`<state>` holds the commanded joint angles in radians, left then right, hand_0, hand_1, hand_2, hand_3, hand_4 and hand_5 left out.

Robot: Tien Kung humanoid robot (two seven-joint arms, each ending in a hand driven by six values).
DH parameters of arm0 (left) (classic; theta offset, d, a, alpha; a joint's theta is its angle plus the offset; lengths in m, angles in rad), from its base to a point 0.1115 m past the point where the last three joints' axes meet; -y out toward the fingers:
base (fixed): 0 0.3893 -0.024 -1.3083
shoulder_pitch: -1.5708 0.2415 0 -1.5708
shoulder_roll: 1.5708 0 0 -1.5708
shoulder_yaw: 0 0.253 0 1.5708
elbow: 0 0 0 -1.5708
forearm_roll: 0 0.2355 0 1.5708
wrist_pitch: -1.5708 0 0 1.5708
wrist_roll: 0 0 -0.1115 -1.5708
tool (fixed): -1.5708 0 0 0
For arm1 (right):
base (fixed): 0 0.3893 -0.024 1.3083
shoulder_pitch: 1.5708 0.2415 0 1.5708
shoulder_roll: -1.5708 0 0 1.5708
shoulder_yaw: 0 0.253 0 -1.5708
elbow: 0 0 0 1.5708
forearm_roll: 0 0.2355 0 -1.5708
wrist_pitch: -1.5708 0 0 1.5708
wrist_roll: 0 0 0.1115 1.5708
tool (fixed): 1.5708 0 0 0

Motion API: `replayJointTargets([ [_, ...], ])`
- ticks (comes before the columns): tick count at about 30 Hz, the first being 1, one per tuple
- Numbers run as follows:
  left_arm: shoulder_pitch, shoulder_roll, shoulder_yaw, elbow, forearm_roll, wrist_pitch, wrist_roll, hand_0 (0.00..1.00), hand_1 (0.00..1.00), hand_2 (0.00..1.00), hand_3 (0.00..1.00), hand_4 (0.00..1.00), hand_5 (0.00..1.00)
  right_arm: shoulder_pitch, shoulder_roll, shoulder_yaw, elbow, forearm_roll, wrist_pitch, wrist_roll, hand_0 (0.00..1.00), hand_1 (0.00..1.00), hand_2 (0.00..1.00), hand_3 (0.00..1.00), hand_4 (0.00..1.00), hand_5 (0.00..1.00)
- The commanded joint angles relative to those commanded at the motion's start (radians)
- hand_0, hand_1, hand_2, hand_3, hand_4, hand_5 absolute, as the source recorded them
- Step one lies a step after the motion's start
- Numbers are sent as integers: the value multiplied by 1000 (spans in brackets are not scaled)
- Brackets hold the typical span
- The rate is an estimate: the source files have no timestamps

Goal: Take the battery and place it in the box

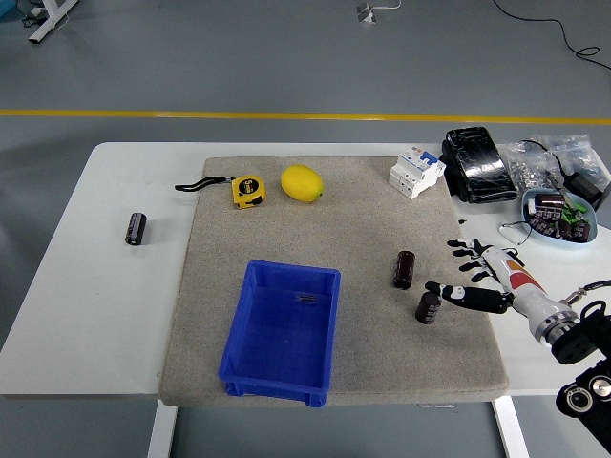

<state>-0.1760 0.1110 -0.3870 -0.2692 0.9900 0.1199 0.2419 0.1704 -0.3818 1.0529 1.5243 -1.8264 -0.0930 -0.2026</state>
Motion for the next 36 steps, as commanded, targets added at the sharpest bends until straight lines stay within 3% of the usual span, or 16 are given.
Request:
replayJointTargets([
  [3, -1, 0, -6, 0, 9, 2, 1, 778, 784, 810, 650, 686, 667, 1, -6, -11, 15, -78, 12, -1, 534, 665, 762, 850, 998, 584],
  [4, -1, 0, -8, 0, 12, 3, 1, 760, 775, 798, 647, 697, 675, 3, -9, -16, 20, -110, 17, 0, 591, 684, 770, 839, 998, 561],
  [12, -1, 3, -14, -1, 27, 6, 4, 753, 766, 791, 645, 698, 678, 56, -32, -112, 13, -443, 73, 16, 545, 663, 757, 811, 998, 536],
  [21, -2, 6, -38, -4, 72, -2, 14, 747, 761, 786, 647, 699, 679, 133, -44, -196, -78, -443, 69, 45, 537, 647, 734, 786, 998, 503],
  [22, -3, 7, -41, -4, 79, -3, 15, 739, 752, 781, 643, 699, 680, 137, -44, -200, -85, -443, 69, 48, 513, 610, 693, 761, 998, 408],
  [24, -3, 7, -47, -5, 92, -6, 17, 739, 752, 781, 643, 699, 680, 142, -44, -207, -97, -443, 73, 55, 513, 610, 693, 761, 998, 408],
  [27, -3, 7, -54, -5, 108, -9, 19, 739, 752, 781, 643, 699, 680, 142, -41, -211, -105, -443, 75, 60, 513, 610, 693, 761, 998, 408],
  [28, -3, 7, -57, -5, 113, -10, 20, 729, 745, 777, 642, 695, 682, 141, -41, -212, -106, -443, 74, 62, 506, 586, 665, 747, 998, 347],
  [36, -12, 9, -77, -8, 174, -27, 24, 725, 732, 765, 639, 688, 677, 154, -35, -226, -129, -443, 35, 67, 484, 569, 652, 723, 998, 332],
])
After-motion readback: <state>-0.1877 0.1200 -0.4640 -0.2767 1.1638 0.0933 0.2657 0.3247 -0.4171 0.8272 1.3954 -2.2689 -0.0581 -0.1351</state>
